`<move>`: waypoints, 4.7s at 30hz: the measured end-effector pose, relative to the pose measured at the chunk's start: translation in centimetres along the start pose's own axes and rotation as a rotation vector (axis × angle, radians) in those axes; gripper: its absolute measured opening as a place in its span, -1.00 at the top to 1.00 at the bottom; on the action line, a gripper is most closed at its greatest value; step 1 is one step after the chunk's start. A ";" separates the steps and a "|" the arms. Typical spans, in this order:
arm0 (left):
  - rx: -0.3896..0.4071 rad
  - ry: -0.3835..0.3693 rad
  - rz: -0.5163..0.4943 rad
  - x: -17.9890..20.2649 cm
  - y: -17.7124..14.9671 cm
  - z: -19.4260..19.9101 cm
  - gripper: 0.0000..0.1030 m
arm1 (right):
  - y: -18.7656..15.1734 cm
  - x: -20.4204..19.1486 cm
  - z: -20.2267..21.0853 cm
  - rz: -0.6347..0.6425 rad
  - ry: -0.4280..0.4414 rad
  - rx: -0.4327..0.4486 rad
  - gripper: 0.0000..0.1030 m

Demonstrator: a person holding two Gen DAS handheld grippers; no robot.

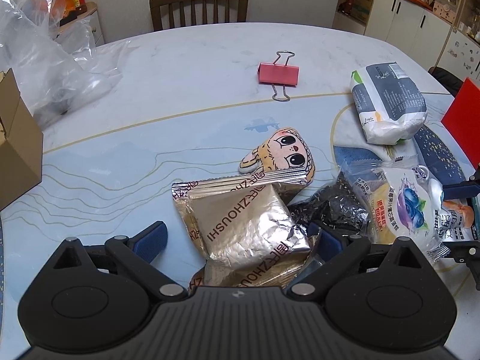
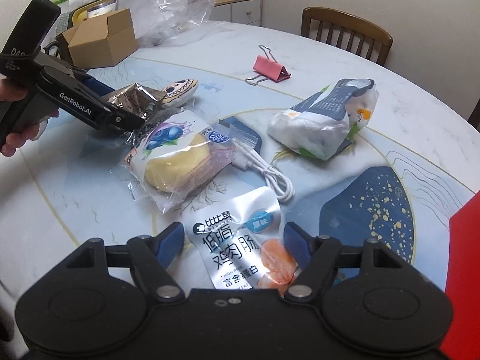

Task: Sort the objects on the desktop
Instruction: 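Grasp the gold foil packet with the left tool while the right tool grasps the white chicken pouch, then lift and carry the foil packet and white pouch over the red box, then lower into the box and open the right tool while the left tool releases the foil packet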

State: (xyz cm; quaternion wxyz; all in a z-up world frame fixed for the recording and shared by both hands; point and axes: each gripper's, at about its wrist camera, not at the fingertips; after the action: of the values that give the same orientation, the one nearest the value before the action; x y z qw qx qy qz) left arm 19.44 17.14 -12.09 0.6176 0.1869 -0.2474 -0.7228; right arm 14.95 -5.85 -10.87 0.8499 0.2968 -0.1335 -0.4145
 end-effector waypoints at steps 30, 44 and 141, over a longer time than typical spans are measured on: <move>0.066 -0.048 0.064 1.0 -2.1 5.0 -0.12 | -0.8 -0.8 5.7 -0.111 -0.156 0.128 0.32; 0.099 -0.135 -0.051 7.4 -1.5 9.9 -0.12 | -1.6 -0.2 12.2 -0.225 -0.198 0.200 0.32; -0.184 -0.220 -0.680 48.9 10.6 -4.6 -0.20 | -10.1 31.3 12.8 -0.538 -0.288 -0.168 0.29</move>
State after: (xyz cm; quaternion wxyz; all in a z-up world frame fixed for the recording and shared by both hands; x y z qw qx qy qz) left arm 22.40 -32.86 -7.76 0.3259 0.1231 -0.1699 -0.9218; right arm 22.00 -40.25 -7.60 0.7035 0.1885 -0.1345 -0.6719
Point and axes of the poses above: each gripper's, at about its wrist camera, not at the fingertips, and z roughly against the way its jaws point, x to its right, y to its top, and after that the axes turned 1 degree about x, right-handed
